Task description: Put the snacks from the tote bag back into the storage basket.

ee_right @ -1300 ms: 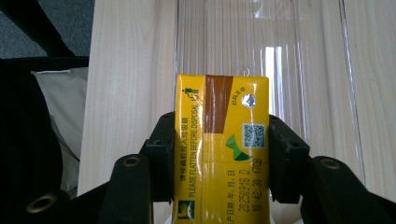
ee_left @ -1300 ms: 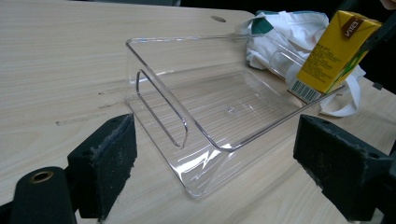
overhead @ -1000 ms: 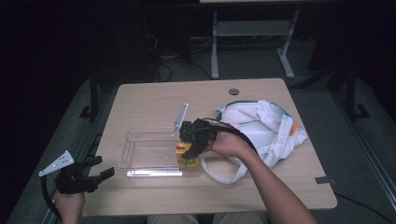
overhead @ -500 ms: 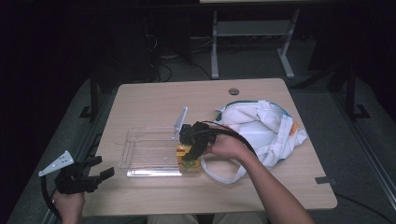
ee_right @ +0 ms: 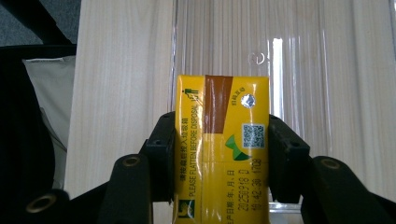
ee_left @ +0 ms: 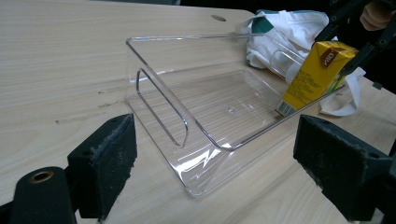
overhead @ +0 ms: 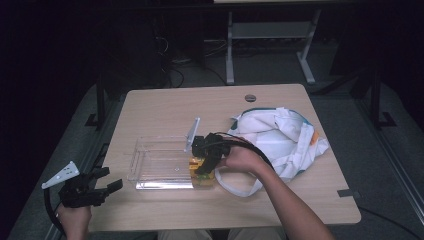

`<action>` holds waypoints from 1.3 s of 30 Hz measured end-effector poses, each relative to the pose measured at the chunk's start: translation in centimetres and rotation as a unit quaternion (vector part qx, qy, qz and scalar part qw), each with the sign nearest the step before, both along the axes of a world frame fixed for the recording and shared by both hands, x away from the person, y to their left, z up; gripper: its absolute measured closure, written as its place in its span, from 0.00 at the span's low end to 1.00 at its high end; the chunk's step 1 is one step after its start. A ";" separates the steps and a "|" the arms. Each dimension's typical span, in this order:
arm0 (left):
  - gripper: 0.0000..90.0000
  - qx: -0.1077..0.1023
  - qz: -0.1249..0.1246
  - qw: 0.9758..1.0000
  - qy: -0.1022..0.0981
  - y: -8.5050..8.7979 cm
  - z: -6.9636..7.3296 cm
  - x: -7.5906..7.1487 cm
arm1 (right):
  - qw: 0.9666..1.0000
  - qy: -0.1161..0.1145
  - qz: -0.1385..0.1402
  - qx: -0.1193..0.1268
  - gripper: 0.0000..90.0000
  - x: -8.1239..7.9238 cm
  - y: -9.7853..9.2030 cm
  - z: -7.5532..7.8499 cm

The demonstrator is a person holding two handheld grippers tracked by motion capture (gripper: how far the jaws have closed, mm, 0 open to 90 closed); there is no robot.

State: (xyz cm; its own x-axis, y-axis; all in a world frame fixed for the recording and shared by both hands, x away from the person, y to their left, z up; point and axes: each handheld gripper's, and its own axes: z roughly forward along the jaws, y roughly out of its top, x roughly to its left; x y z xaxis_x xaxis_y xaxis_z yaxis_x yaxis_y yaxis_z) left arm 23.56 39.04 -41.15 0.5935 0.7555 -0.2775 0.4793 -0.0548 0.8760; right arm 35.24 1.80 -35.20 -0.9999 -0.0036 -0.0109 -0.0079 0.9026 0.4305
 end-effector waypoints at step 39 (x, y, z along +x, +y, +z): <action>0.14 0.000 0.001 1.000 -0.001 -0.1 0.1 0.0 | 1.000 0.012 0.000 0.012 0.56 -0.2 -0.2 -0.9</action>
